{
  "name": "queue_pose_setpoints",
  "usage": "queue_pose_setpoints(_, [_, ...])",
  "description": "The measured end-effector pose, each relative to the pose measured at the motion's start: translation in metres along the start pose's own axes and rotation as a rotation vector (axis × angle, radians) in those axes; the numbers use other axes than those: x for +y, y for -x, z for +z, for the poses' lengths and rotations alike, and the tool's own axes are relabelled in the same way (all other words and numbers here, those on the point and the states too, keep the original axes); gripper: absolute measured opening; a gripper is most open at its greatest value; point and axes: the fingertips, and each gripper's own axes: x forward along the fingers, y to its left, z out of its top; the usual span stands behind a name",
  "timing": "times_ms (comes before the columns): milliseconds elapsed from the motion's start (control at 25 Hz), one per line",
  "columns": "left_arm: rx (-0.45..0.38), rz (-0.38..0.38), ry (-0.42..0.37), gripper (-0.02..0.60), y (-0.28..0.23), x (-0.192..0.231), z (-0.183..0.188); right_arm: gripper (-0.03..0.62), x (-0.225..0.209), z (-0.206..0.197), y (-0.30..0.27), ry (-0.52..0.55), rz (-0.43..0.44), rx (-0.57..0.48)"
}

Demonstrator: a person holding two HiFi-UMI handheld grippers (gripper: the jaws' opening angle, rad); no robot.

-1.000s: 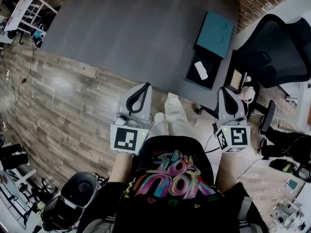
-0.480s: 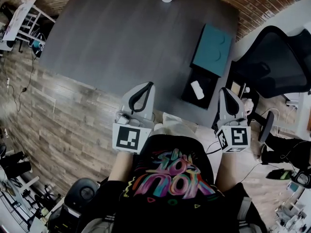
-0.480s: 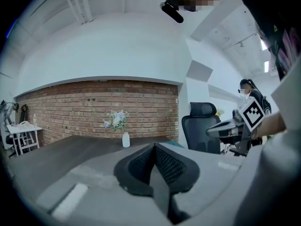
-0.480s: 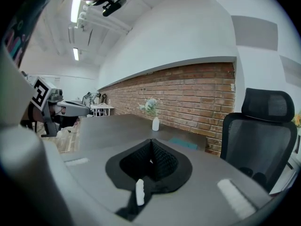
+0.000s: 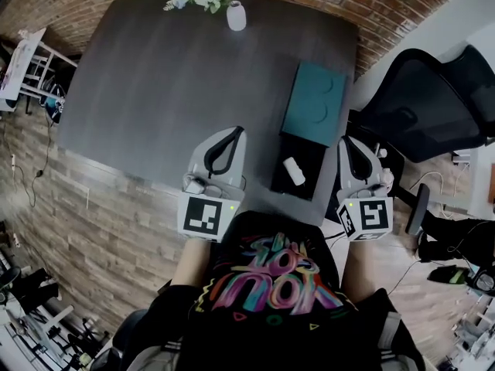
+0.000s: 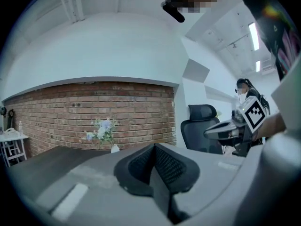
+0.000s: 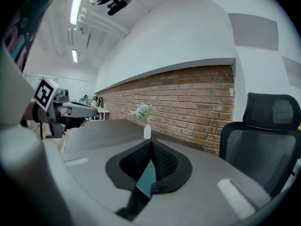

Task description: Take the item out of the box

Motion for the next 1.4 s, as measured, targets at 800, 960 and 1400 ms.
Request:
queue_pose_setpoints(800, [0.029,-0.206,-0.026,-0.001,-0.057,-0.023,0.01,0.0,-0.027,-0.007,0.005,-0.085,-0.113,0.029])
queue_pose_setpoints(960, [0.032,-0.244,-0.034,-0.001,-0.06,-0.027,0.008,0.0,-0.024,-0.006,0.01,-0.075,-0.129,0.035])
queue_pose_setpoints(1400, [0.044,-0.348,-0.074,-0.002,-0.069,-0.048,0.005,0.0,-0.031,-0.017,0.024,-0.128,-0.194,0.051])
